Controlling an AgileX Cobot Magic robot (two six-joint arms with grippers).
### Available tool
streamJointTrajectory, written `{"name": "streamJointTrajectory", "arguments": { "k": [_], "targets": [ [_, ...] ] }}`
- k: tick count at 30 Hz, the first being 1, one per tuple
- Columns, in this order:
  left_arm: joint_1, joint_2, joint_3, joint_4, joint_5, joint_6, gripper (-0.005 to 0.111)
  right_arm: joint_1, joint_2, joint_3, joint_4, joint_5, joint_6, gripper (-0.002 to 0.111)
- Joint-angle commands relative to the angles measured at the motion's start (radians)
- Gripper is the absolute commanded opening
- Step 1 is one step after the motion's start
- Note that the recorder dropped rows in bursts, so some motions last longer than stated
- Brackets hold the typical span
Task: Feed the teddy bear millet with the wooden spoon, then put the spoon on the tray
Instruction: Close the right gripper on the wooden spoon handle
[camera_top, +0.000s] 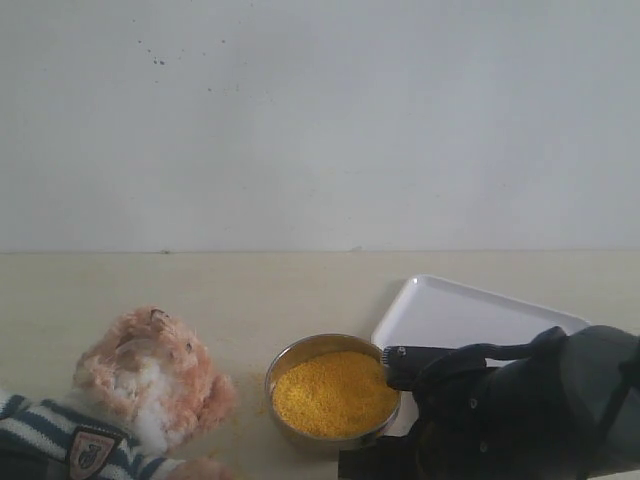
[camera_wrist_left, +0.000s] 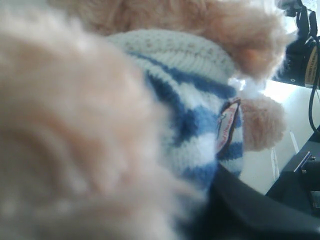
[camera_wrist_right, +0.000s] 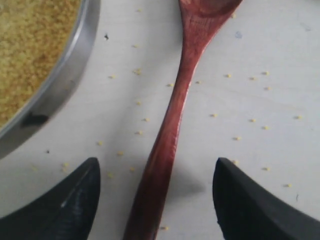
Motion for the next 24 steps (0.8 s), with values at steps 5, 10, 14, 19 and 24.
{"name": "streamJointTrajectory", "arguments": {
  "k": [5, 10, 14, 19, 24],
  "targets": [
    [0.003, -0.011, 0.001, -0.014, 0.018, 0.006, 0.004, -0.006, 0.016, -0.005, 0.049, 0.001, -0.047, 0.062],
    [0.003, -0.011, 0.001, -0.014, 0.018, 0.006, 0.004, -0.006, 0.019, -0.005, 0.103, 0.019, -0.105, 0.041],
    [0.003, -0.011, 0.001, -0.014, 0.018, 0.006, 0.004, -0.006, 0.019, -0.001, 0.154, 0.038, -0.167, 0.014],
    [0.003, -0.011, 0.001, -0.014, 0.018, 0.006, 0.004, -0.006, 0.019, 0.003, 0.185, 0.095, -0.207, 0.0],
    [0.003, -0.011, 0.001, -0.014, 0.018, 0.006, 0.004, -0.006, 0.003, 0.003, 0.225, 0.155, -0.299, 0.0]
  ]
}}
